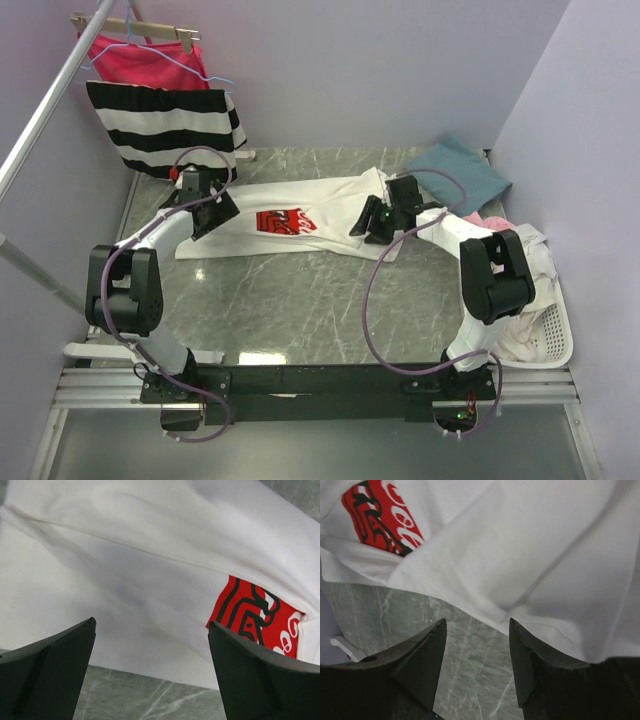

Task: Fold and stack the t-shirts
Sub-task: Fold the other side of the tshirt into a rectangle

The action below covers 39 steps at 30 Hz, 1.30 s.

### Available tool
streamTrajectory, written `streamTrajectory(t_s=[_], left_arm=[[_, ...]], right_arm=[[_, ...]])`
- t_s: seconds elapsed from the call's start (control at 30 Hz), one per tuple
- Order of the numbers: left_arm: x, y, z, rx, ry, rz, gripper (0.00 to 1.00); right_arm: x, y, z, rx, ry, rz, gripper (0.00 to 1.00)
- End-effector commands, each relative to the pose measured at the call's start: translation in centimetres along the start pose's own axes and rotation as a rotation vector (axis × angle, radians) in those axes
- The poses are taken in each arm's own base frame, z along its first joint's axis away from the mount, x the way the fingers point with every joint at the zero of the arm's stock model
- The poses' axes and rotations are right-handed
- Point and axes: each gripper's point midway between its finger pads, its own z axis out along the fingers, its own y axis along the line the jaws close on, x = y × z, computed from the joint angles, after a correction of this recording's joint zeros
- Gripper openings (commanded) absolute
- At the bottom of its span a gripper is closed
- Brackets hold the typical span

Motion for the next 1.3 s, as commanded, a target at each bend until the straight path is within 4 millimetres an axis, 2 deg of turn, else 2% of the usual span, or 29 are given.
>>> streamTrajectory(t_s=[0.0, 0.23, 0.63, 0.73, 0.87, 0.93, 1.13, 1.17, 1.23, 1.27], left_arm=[[-0.4, -2.1, 0.2, 0.087, 0.002, 0.027, 1.00], [-0.1, -2.2, 0.7, 0.082, 0.023, 0.035, 0.99], [0.0, -1.7, 1.2, 0.050, 0.042, 0.052, 1.00], [-0.1, -1.7, 1.2, 0.044, 0.042, 0.054, 1.00], [-0.1, -1.7, 1.3, 0.042, 0.044, 0.060, 1.00], [-0.1, -1.6, 1.4, 0.037, 0.044, 0.059, 0.99], [0.0, -1.6, 1.5, 0.035, 0.048, 0.061, 0.99], [0.0, -1.6, 1.6, 0.035, 0.050, 0.063, 0.99], [0.2, -1.6, 1.7, 0.035, 0.058, 0.064, 0.99], [0.3, -1.6, 1.8, 0.036, 0.060, 0.064, 1.00]], right_arm=[[-0.3, 1.3, -0.9, -0.029, -0.043, 0.016, 0.60], [0.4, 0.5, 0.7, 0.005, -0.021, 0.036, 0.60], [0.0, -0.8, 2.3, 0.061, -0.013, 0.035, 0.59], [-0.3, -0.6, 2.8, 0.044, -0.017, 0.028, 0.51], [-1.6, 0.2, 2.9, 0.024, -0.047, 0.000, 0.16], [-2.3, 1.1, 2.3, 0.010, -0.067, -0.026, 0.09], [-5.7, 3.7, 0.2, -0.008, -0.142, -0.088, 0.08], [-6.8, 4.6, -0.1, -0.023, -0.164, -0.097, 0.08], [-7.3, 4.6, 0.4, -0.002, -0.152, -0.103, 0.08], [-8.6, 5.6, 0.2, -0.014, -0.175, -0.112, 0.08]])
